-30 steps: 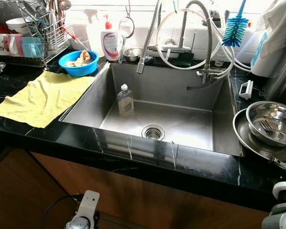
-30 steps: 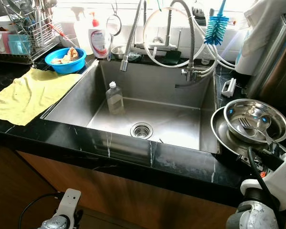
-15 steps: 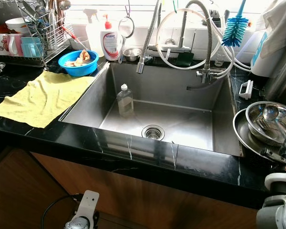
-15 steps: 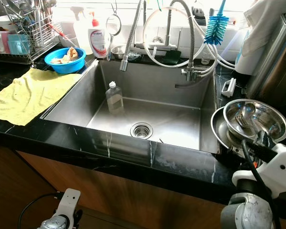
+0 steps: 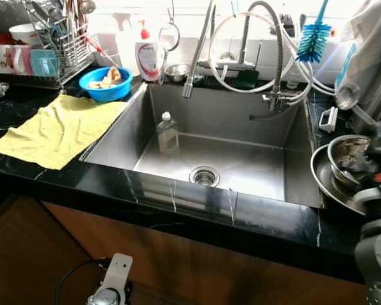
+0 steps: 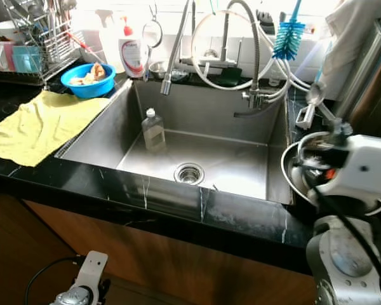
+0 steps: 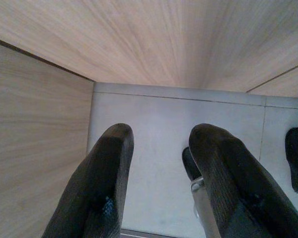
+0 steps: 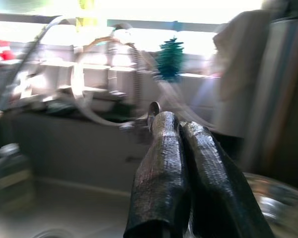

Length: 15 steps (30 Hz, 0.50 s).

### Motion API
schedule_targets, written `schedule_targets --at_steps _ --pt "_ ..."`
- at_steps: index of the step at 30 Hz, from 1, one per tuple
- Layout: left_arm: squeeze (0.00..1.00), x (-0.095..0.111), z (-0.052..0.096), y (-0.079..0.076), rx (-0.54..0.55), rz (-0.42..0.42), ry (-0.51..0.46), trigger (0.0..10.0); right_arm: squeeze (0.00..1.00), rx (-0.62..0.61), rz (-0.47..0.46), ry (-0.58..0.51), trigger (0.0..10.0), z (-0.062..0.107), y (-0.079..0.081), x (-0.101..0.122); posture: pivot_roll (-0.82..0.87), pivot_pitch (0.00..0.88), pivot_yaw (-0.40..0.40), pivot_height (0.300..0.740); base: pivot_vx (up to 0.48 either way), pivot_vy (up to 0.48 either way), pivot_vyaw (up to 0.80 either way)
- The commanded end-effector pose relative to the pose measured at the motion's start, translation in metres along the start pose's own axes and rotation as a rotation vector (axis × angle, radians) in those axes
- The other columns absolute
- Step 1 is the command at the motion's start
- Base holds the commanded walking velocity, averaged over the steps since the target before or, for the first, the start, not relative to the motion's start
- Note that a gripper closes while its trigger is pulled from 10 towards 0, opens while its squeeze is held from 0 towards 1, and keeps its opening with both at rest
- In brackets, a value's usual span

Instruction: Kitchen organization

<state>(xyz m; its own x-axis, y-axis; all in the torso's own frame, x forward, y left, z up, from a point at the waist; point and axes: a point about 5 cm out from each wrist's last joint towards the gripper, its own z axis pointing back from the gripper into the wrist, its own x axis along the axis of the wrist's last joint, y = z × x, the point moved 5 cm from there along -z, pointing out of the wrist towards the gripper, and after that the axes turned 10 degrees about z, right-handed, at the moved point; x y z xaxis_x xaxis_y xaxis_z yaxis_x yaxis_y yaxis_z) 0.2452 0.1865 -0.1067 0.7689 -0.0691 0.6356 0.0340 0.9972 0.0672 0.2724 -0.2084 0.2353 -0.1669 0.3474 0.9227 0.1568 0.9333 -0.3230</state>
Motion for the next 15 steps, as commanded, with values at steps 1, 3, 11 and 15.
schedule_targets --at_steps 1,3,11,15 --pt "0.00 -0.003 0.000 0.003 0.013 -0.011 0.011 10.0 0.00 0.085 0.000 -0.021 10.0 -0.004 0.011 0.006 -0.19 0.000 0.025 0.740 0.000 0.000 0.00" --pt "0.00 -0.003 0.000 0.003 0.014 -0.009 0.011 10.0 0.00 0.177 0.016 -0.031 10.0 -0.007 0.023 0.010 -0.19 0.000 0.024 0.740 0.000 0.000 0.00" --pt "0.00 -0.004 0.001 0.004 0.024 0.000 0.012 10.0 0.00 0.508 0.058 -0.073 10.0 -0.007 0.067 0.010 -0.17 0.000 0.010 0.740 0.000 0.000 0.00" --pt "0.00 -0.004 0.001 0.003 0.025 0.003 0.011 10.0 0.00 0.544 0.079 0.000 10.0 -0.009 0.073 -0.018 -0.17 0.000 0.009 0.740 0.000 0.000 0.00"
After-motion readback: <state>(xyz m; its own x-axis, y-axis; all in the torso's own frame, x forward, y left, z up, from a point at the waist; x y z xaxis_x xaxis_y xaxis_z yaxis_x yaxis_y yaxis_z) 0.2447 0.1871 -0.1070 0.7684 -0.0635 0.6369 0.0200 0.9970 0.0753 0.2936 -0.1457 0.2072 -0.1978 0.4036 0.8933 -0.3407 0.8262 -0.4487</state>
